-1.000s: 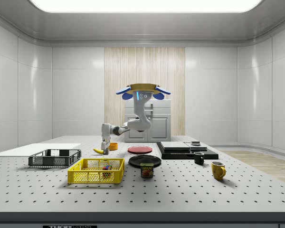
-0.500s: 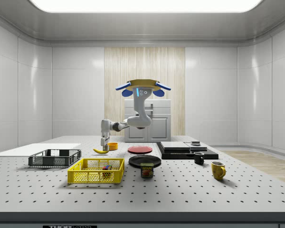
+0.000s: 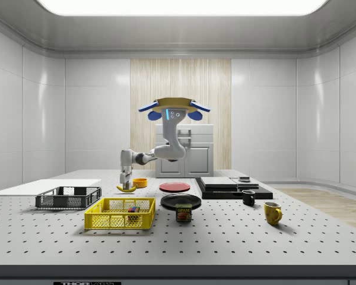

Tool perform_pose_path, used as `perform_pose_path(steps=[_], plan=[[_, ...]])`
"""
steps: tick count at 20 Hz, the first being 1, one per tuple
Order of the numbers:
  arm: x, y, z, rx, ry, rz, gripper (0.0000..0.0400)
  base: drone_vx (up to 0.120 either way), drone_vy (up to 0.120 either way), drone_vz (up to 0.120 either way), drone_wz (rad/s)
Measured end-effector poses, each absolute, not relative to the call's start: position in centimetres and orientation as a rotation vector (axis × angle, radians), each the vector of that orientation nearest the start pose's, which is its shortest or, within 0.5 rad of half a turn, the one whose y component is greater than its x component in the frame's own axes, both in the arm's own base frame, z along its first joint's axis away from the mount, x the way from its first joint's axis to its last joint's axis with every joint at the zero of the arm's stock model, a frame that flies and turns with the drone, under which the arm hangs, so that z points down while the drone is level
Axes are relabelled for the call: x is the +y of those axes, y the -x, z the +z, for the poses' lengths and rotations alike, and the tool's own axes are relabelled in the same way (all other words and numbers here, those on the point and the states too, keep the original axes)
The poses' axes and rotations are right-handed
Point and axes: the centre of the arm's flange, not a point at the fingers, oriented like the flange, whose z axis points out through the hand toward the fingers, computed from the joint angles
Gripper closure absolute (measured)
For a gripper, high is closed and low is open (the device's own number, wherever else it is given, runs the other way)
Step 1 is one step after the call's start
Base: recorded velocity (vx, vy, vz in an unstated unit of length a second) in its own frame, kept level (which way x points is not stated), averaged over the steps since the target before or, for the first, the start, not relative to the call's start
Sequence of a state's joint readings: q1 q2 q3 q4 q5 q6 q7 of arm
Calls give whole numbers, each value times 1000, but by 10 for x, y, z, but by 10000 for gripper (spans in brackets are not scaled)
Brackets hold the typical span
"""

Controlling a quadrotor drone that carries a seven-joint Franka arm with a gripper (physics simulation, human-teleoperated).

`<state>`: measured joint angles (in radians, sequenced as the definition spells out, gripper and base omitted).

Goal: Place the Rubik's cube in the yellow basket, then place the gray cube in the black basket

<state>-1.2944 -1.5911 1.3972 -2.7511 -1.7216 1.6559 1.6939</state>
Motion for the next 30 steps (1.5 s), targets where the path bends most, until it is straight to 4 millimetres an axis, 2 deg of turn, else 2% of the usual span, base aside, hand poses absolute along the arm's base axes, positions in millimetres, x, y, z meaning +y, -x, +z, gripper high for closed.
perform_pose_path(steps=[10, 30], plan=[[6, -345, 493, -2, -1, 785, 149, 120, 64, 0, 0], [6, -345, 493, -2, -1, 785, 149, 120, 0, 0, 0]])
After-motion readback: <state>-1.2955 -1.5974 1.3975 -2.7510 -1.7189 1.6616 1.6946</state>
